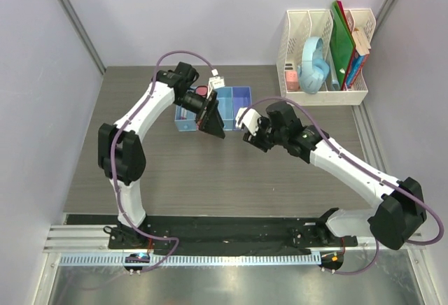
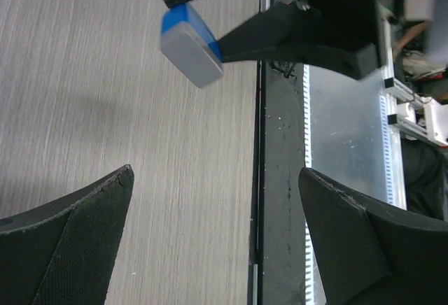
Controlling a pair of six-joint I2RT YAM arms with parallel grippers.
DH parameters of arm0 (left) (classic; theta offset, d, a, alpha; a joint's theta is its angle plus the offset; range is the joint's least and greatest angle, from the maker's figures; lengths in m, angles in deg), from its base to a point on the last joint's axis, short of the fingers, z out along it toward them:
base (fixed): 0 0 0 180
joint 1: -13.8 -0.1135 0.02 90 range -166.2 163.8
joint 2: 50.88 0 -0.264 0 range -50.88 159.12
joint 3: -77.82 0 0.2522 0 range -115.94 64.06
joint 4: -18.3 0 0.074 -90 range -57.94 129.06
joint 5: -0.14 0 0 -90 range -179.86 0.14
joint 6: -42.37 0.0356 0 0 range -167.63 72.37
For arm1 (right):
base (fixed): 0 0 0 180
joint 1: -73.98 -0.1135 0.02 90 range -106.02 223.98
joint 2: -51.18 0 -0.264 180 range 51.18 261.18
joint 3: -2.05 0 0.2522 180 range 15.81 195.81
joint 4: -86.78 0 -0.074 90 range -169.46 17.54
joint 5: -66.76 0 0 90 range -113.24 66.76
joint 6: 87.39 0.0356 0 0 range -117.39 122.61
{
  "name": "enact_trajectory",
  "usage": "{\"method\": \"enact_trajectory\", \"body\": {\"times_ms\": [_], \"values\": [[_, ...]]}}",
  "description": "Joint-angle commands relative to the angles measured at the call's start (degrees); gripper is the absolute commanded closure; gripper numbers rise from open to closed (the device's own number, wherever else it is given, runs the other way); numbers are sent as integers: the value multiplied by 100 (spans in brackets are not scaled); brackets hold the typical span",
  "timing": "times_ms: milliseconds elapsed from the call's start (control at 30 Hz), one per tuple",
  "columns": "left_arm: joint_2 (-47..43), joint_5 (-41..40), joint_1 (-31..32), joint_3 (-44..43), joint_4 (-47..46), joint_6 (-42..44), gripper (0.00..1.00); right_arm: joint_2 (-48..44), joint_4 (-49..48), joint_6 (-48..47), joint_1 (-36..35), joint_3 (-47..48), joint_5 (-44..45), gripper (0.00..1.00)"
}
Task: Sort the stationery into containers
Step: Place the stationery in the storage box.
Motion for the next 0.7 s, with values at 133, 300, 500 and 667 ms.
{"method": "enact_trajectory", "body": {"times_ms": [133, 300, 500, 667], "values": [[456, 355, 57, -726, 354, -119, 0, -160, -375, 230, -499, 309, 331, 67], [781, 294, 135, -1086, 301, -339, 0, -151, -437, 275, -710, 379, 462, 67], [1045, 161, 276, -1386, 406, -383, 0, -99, -410, 283, -929, 564, 638, 67], [1107, 100, 355, -1403, 301, -471, 0, -116, -358, 292, -1044, 643, 682, 67]]}}
